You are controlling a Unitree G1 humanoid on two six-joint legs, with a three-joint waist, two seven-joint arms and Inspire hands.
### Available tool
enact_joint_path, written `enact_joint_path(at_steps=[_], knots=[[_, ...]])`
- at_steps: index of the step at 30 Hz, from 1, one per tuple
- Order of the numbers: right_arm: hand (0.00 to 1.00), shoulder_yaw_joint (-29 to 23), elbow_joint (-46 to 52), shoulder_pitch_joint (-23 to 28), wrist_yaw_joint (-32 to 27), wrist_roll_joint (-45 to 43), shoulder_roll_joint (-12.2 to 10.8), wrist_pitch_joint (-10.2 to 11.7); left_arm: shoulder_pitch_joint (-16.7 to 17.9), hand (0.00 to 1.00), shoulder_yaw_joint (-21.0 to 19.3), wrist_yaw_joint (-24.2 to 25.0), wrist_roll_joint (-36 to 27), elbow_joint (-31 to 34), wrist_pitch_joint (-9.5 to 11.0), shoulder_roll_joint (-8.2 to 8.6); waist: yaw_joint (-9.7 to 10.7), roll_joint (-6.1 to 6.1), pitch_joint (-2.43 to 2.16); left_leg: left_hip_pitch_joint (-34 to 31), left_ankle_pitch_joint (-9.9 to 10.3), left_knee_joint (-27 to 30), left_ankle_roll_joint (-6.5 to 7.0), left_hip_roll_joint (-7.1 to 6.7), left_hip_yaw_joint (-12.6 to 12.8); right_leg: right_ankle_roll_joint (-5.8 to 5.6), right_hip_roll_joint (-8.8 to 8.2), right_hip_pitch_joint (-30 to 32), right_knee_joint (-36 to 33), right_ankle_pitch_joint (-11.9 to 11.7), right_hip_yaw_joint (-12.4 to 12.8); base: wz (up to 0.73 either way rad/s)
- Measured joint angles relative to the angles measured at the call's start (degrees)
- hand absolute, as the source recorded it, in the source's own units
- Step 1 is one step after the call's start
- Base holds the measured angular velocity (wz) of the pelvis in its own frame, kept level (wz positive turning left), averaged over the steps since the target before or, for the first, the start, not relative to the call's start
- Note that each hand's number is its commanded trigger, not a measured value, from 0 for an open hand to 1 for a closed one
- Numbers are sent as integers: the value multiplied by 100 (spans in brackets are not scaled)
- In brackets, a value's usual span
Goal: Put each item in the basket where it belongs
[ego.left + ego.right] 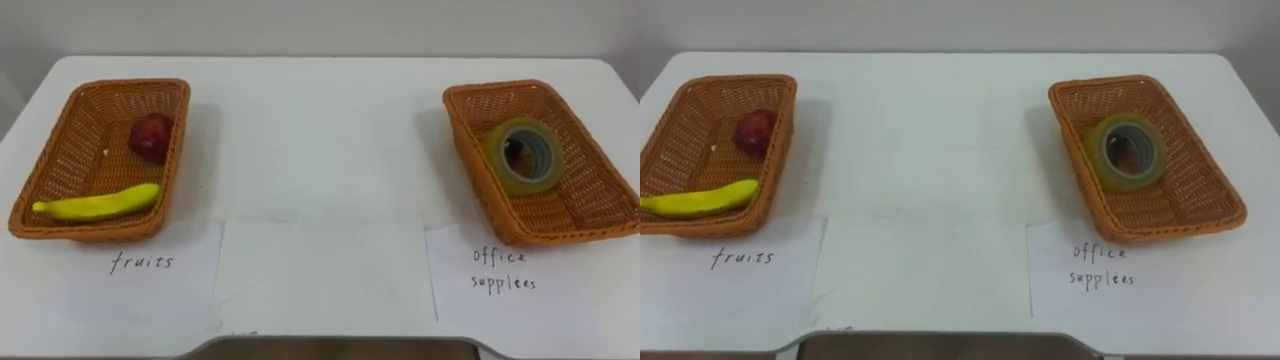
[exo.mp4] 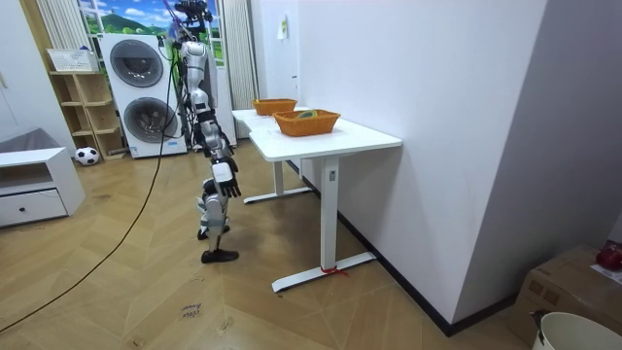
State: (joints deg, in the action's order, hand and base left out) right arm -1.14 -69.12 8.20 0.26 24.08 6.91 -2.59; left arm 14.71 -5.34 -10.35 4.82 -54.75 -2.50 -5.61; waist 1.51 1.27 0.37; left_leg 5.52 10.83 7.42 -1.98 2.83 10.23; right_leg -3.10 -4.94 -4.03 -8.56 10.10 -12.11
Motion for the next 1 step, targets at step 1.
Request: enact_joint_path(at_steps=[1], knots=[[0, 0, 1, 0, 45, -9, 6, 2, 13, 0, -1, -32, 34, 0, 0, 0, -1, 9, -4, -2, 0, 0, 0, 0, -6, 0, -1, -1, 0, 0, -9, 0]])
